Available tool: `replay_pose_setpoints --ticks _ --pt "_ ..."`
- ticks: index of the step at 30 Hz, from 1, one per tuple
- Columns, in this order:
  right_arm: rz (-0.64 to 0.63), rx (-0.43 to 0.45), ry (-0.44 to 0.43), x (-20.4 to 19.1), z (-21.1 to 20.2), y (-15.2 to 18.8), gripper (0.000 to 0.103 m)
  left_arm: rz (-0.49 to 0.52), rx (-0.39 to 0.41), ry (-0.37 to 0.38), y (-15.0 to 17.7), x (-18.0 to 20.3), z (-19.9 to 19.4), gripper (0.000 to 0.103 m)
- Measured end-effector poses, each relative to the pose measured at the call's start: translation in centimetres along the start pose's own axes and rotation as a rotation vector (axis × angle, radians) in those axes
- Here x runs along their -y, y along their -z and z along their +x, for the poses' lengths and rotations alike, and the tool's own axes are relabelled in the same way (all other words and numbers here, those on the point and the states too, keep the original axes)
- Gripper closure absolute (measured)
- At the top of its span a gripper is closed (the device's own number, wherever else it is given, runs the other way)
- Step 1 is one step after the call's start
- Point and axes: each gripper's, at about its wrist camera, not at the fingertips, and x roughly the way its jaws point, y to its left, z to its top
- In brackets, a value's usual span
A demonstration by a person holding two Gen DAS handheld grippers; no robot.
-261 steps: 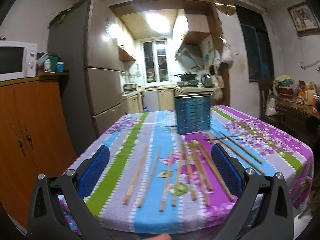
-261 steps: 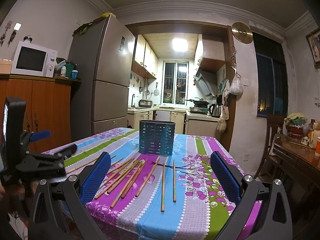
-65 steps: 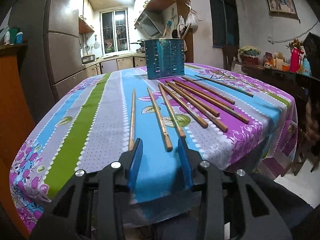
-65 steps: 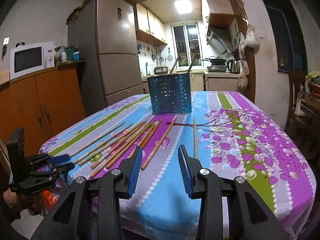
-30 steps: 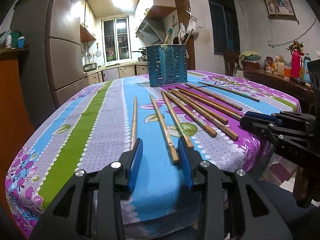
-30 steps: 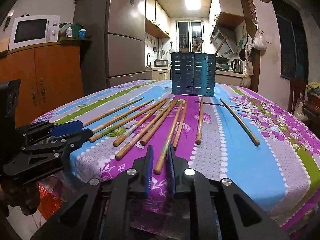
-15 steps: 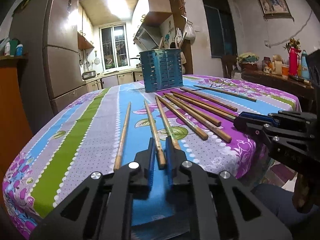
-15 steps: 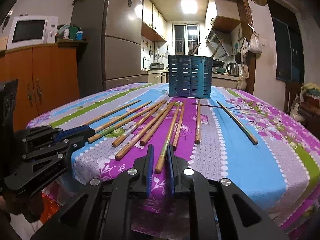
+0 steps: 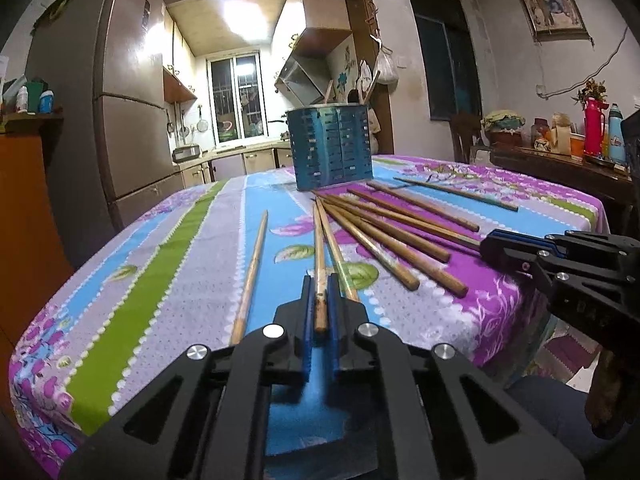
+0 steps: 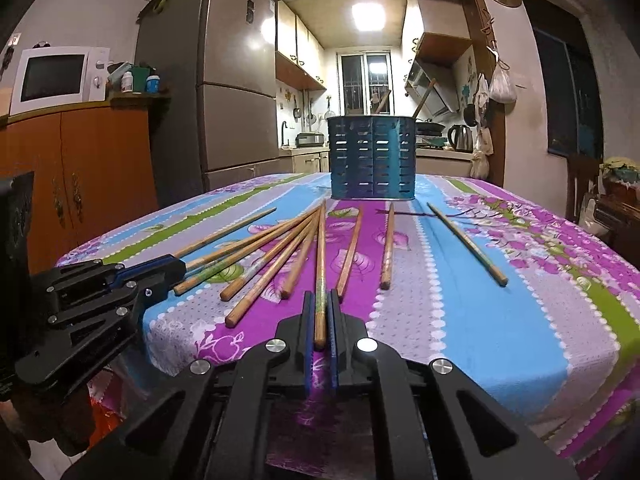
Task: Organize utensils
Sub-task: 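Raise the left gripper's chopstick above the holder while the right gripper carries its chopstick there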
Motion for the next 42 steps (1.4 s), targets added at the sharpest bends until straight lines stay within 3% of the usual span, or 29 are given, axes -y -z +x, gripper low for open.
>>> replay_pose_setpoints --ticks 9,16,22,29,42 --pt "-0.059 0.136 0.024 0.6 -4.6 -5.4 0.096 -0.011 0.128 -0.008 -4.6 -1.0 -3.0 0.098" --pt "-0.122 0.258 -0.030 1.3 -5.9 -11.7 0.096 -0.024 0.229 0.016 -10.2 -2.7 -3.2 0.098" --pt "-0.098 0.234 -0.096 3.5 -2.8 -17.5 0.096 -0.039 0.226 0.053 -16.2 -4.7 -0.3 0.098" --pt "-0.069 0.169 -0.128 5.2 1.2 -22.2 0.096 -0.070 0.207 0.086 -20.2 -6.0 1.8 0.098" --pt "-0.072 0.162 -0.148 6.7 3.0 -30.1 0.096 -0.104 0.263 0.119 -27.2 -6.0 4.0 0.098"
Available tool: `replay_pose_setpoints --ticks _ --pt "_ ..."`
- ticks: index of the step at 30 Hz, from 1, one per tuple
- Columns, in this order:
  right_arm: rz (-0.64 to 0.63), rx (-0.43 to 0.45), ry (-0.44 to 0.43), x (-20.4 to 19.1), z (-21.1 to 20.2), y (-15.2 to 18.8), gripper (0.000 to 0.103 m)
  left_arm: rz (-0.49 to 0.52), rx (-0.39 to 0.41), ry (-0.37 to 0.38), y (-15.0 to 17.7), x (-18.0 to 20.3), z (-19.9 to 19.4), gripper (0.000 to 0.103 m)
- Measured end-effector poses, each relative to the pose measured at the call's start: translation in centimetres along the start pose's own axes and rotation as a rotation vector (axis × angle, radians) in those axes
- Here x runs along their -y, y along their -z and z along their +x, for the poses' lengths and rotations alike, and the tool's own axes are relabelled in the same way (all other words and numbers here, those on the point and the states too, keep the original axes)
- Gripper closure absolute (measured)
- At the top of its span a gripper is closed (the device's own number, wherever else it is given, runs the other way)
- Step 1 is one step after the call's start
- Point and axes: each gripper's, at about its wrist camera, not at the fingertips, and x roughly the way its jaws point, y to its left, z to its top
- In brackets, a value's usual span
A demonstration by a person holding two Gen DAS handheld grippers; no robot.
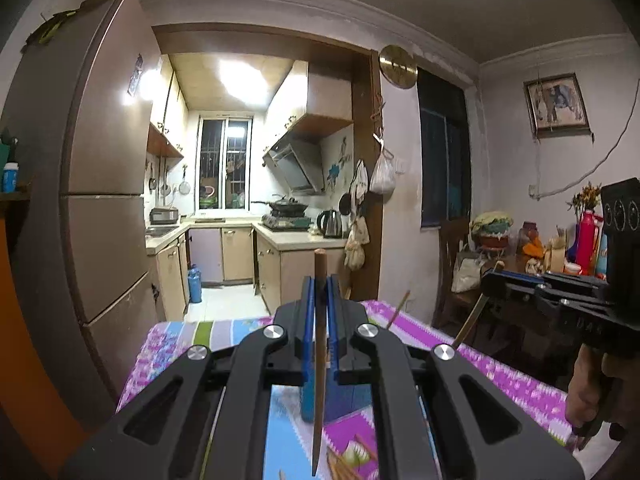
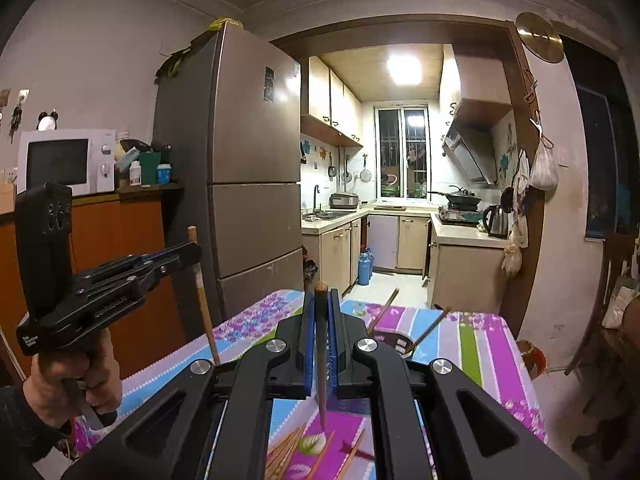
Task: Organize utensils
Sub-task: 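Raise the left gripper's chopstick above the holder while the right gripper carries its chopstick there, then open the left gripper over the holder while the right gripper releases its chopstick inside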
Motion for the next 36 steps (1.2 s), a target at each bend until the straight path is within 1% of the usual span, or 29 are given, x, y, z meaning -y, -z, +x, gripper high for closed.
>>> replay_pose_setpoints --ticks 4,12,14,17,20,23,31,36 --pt "-0.008 0.012 0.006 1.1 0.5 -2.7 0.096 -0.001 0.039 0.007 -2.1 0.3 1.3 0.098" --pt "0.002 0.048 0.034 4.7 2.3 -8.8 0.096 -0.017 0.134 0.004 -6.8 1.2 4.4 0.098" --pt "0.004 0.051 0.046 5.7 3.4 -9.8 0.096 -0.024 0.144 0.000 -7.5 1.3 5.6 0.098" --pt "0.013 0.040 0.051 6.8 4.9 -10.5 0.096 -0.034 0.145 -0.009 -8.0 1.2 7.4 0.098" --pt "0.021 0.013 0.049 7.9 6.9 -10.3 0.096 -0.043 0.128 -0.014 -7.5 1.0 9.2 0.098" --pt "0.022 -0.020 0.047 8.8 9.0 -9.2 0.096 -0.050 0.103 -0.017 -6.6 0.4 10.8 0.098" --pt "0.053 -0.094 0.034 10.4 13.5 -6.1 0.096 -0.064 0.002 -0.021 -2.8 -0.6 15.4 0.098" --pt "0.057 -0.141 0.030 10.5 15.6 -4.1 0.096 -0.059 -0.053 -0.029 -1.1 -1.1 17.3 0.098"
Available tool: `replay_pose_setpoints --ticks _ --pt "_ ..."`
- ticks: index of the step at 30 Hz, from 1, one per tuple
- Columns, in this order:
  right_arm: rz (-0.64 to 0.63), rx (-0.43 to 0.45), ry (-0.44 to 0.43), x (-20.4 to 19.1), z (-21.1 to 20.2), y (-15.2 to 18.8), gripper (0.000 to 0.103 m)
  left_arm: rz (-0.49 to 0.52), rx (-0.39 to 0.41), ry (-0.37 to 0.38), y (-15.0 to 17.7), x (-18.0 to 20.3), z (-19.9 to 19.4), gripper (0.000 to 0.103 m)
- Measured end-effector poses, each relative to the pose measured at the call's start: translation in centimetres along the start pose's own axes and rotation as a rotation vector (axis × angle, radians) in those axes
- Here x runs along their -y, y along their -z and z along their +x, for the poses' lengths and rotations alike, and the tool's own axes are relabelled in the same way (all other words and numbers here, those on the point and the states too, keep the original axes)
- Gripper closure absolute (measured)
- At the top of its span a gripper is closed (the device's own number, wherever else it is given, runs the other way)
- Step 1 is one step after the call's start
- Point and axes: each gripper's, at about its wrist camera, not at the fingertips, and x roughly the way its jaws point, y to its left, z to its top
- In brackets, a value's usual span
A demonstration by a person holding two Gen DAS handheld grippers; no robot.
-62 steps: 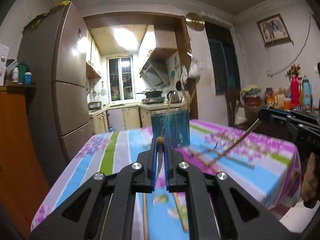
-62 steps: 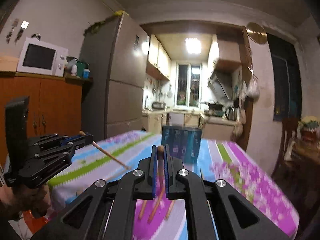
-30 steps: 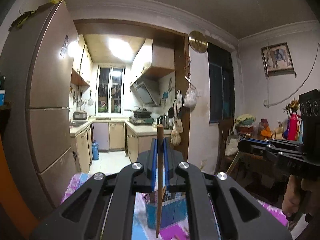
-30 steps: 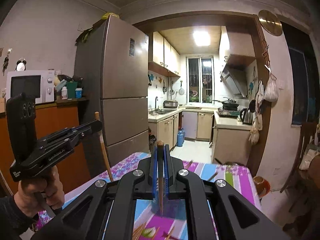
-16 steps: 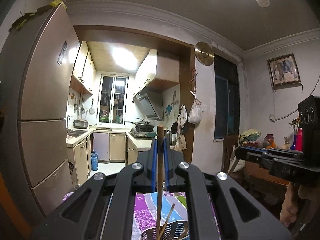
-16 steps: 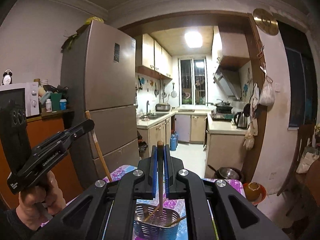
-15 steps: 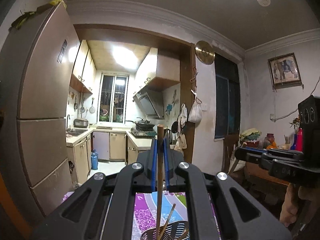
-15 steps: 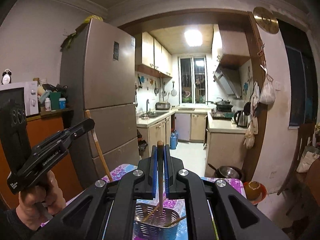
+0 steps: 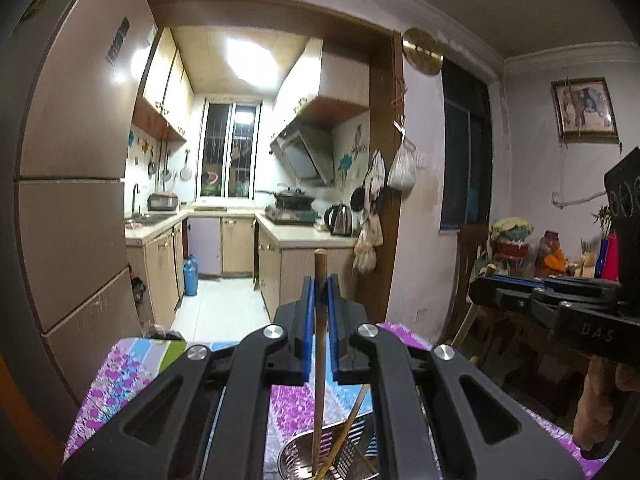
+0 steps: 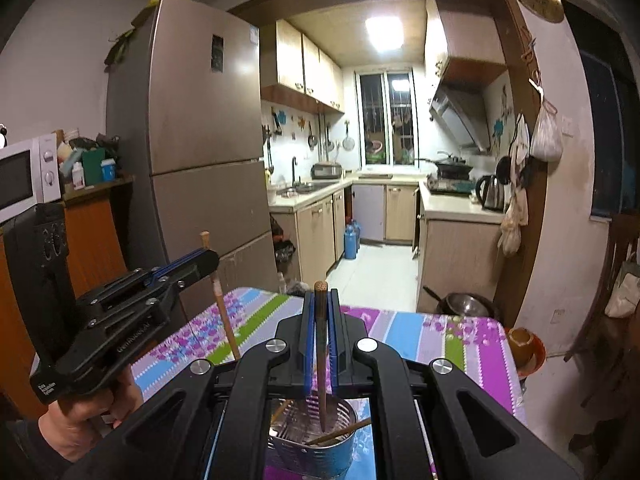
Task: Organize utensils
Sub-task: 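Open the left gripper over the holder while the right gripper releases its chopstick inside, then return the left gripper to a third chopstick and close while the right gripper grasps another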
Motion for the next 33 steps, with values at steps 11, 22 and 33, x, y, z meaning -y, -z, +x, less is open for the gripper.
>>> replay_pose_setpoints --ticks 11,22,33 --pt "0.002 -0.004 0.005 0.2 0.6 0.7 0.095 0.000 -0.043 -0.031 0.7 -1.0 1.0 0.087" --pt "-0.037 0.137 0.012 -1.0 -9.5 1.2 0.081 0.043 0.008 -0.011 0.4 0.5 -11.1 0.051" --pt "0.001 0.128 0.023 -4.2 -21.2 18.5 0.071 0.064 -0.219 0.023 19.8 5.4 -26.2 0.049"
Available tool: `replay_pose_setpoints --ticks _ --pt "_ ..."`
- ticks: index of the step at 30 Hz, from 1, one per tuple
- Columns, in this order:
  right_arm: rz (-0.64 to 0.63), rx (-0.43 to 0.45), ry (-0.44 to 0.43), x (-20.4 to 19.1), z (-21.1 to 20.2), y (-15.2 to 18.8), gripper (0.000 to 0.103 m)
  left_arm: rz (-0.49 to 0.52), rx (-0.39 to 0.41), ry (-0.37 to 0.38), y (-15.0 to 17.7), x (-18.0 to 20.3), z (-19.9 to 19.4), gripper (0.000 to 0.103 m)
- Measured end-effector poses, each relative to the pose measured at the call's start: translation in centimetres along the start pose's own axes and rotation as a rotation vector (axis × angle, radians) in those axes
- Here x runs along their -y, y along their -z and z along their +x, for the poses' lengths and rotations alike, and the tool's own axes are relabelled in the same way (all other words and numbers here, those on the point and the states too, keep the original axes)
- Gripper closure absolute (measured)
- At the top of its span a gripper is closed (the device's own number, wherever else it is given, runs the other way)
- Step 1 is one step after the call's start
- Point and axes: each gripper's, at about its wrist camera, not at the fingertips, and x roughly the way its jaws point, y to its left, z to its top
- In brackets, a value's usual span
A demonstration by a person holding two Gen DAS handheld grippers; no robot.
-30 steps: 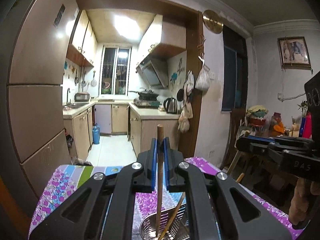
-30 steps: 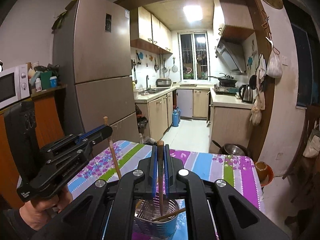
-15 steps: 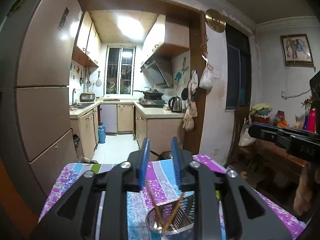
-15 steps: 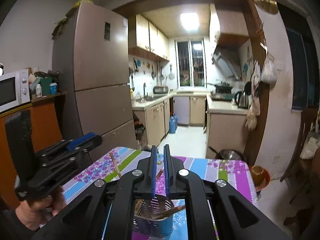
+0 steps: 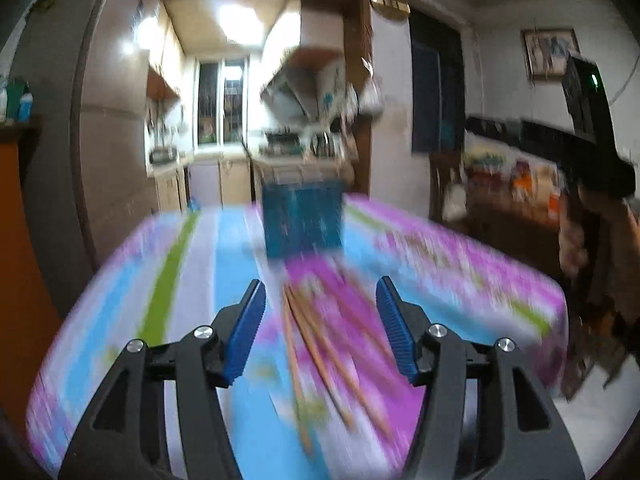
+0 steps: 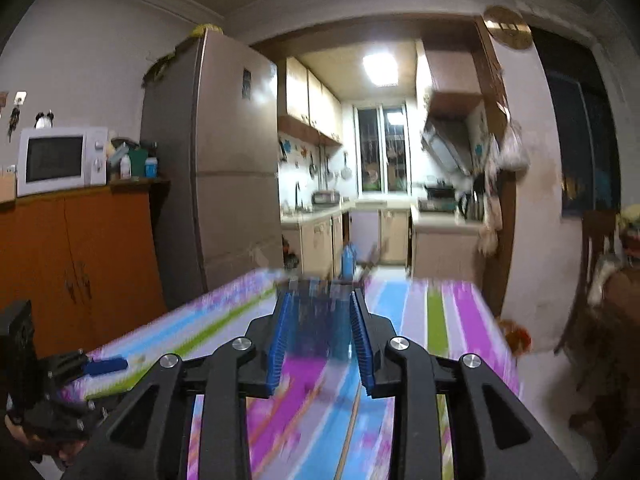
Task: Organize utensils
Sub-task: 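Return the left gripper to a third chopstick and close while the right gripper grasps another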
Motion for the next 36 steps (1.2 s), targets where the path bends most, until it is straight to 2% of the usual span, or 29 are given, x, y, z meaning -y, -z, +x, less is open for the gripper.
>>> replay_pose_setpoints --ticks 1,3,9,16,25,36 --pt "0.012 -0.018 0.006 -0.2 -0.4 1.5 0.071 0.012 -0.030 -0.007 2.0 1.0 -0.1 0.051" --pt "0.034 -0.066 0.016 -0.8 -1.1 4.7 0.071 0.015 -0.084 0.009 4.4 2.0 0.3 0.063" --pt "0.063 -0.156 0.048 -1.2 -2.1 9.9 0.071 0.058 -0.107 -0.023 6.6 3.7 1.9 0.081" --pt "0.069 -0.176 0.073 -0.8 -2.6 11.6 0.071 0.053 -0.126 -0.063 8.2 4.4 2.6 0.084" --pt "0.050 -0.174 0.069 -0.2 -2.3 12.4 0.072 0.019 -0.094 -0.129 8.2 5.0 4.2 0.084" --pt "0.052 -0.221 0.058 0.4 0.9 15.4 0.073 0.011 -0.051 -0.182 8.3 5.5 4.9 0.083"
